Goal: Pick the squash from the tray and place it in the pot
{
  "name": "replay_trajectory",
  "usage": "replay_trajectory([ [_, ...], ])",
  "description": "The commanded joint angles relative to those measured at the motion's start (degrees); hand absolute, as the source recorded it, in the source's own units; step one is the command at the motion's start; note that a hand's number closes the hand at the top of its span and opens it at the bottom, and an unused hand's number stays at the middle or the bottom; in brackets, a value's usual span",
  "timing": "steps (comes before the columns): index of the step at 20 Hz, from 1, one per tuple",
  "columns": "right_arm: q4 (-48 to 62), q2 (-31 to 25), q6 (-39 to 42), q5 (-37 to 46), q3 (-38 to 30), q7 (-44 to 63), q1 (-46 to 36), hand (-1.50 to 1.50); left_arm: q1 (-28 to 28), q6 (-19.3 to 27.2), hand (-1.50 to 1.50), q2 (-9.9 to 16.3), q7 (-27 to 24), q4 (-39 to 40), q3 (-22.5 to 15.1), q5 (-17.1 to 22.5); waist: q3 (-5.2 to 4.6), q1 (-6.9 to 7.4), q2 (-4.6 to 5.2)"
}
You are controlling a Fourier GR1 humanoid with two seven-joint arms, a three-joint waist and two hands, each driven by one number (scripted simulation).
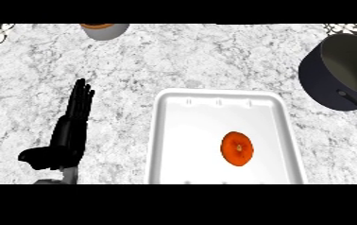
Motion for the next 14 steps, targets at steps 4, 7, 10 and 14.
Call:
replay_trajectory([
  [4, -4.23, 6.80, 5.60, 20.38, 3.96, 16.35, 10.35, -1.50, -0.38, -1.12, 0.00, -0.28, 0.58, -1.78, -1.27, -0.07, 0.08, 3.17, 0.78],
  [7, -4.46, 12.79, 12.17, 29.36, 4.92, 23.78, 6.38, -1.50, 0.41, -0.01, 0.00, -1.81, -0.41, -0.78, -3.39, -2.16, 0.21, 3.81, 0.66],
  [10, -7.15, 17.90, 21.22, 37.69, 7.25, 31.05, 1.83, -1.50, -4.10, -0.67, 0.00, -1.84, 1.57, 1.92, -1.60, -1.06, 0.29, 3.16, 0.50],
  [14, -5.02, 20.31, 27.92, 47.54, 11.12, 42.96, -1.22, -1.50, -2.85, 0.34, 0.00, -2.03, 2.23, 0.21, -2.08, -1.95, 0.32, 3.11, 0.21],
])
